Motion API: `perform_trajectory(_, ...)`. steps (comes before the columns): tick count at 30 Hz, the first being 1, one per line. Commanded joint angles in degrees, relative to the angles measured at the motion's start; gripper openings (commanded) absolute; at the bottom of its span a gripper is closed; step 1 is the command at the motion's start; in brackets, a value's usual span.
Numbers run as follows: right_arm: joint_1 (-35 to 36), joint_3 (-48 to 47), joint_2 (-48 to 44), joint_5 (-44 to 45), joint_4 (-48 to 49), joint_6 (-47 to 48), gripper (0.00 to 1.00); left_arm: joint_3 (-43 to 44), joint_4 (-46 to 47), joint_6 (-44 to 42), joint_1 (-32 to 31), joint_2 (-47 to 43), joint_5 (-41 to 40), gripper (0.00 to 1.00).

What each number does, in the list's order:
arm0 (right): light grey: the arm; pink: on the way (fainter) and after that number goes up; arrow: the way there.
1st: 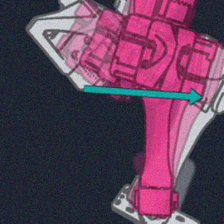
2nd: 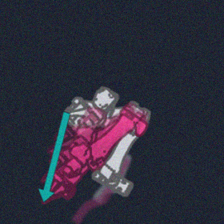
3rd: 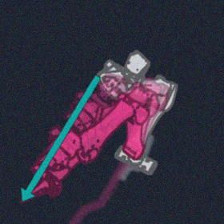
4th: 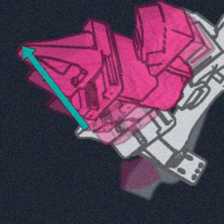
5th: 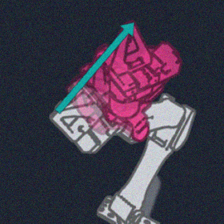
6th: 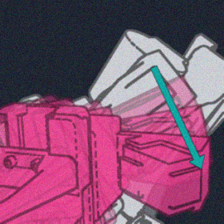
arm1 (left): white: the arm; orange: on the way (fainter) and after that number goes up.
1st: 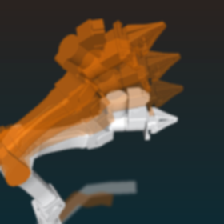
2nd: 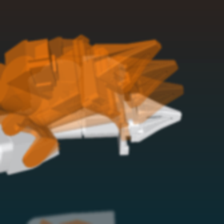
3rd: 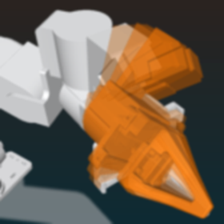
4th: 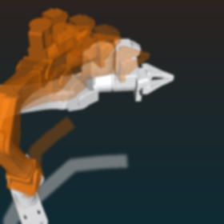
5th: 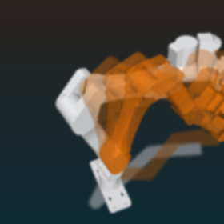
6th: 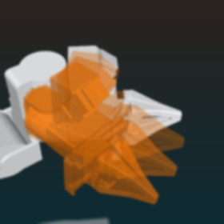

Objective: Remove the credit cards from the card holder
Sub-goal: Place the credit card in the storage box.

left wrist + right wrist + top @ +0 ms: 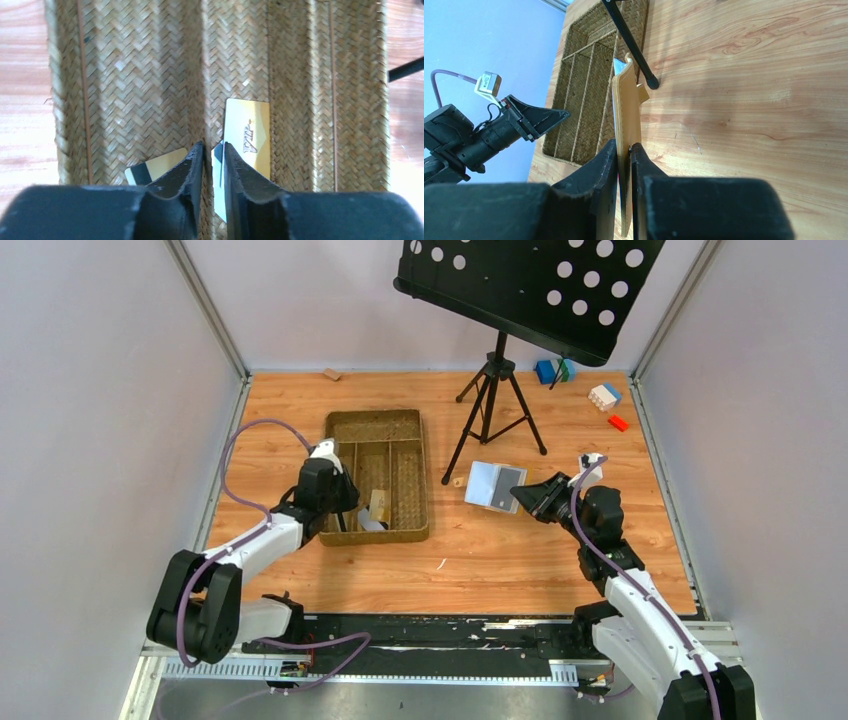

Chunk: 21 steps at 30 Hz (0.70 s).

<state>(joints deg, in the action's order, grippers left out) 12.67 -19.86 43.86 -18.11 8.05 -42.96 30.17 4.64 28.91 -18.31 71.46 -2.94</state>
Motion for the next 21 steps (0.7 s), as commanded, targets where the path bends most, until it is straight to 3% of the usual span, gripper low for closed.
perform_trajectory(1, -0.1, -0.8, -0.5, -0.1, 4.2, 0.5, 0.00, 3.7, 0.6, 0.4, -0.5, -1.5, 4.2, 0.32)
perform_trajectory(6, -0.1, -2.1, 0.0, 0.7, 4.5, 2.2, 0.00, 4.9, 0.0, 0.0, -0.7, -3.7, 4.1, 0.39)
perform_trajectory(15, -0.1, -1.4, 3.4, 0.1, 9.0, 3.5, 0.00, 1.8, 3.1, -0.9, -1.4, -9.4, 0.9, 0.67)
perform_trajectory(21, 0.0, -0.3, 2.5, -3.0, 9.9, 1.4, 0.00, 0.9, -0.7, -1.7, -1.9, -16.0, -3.7, 0.72)
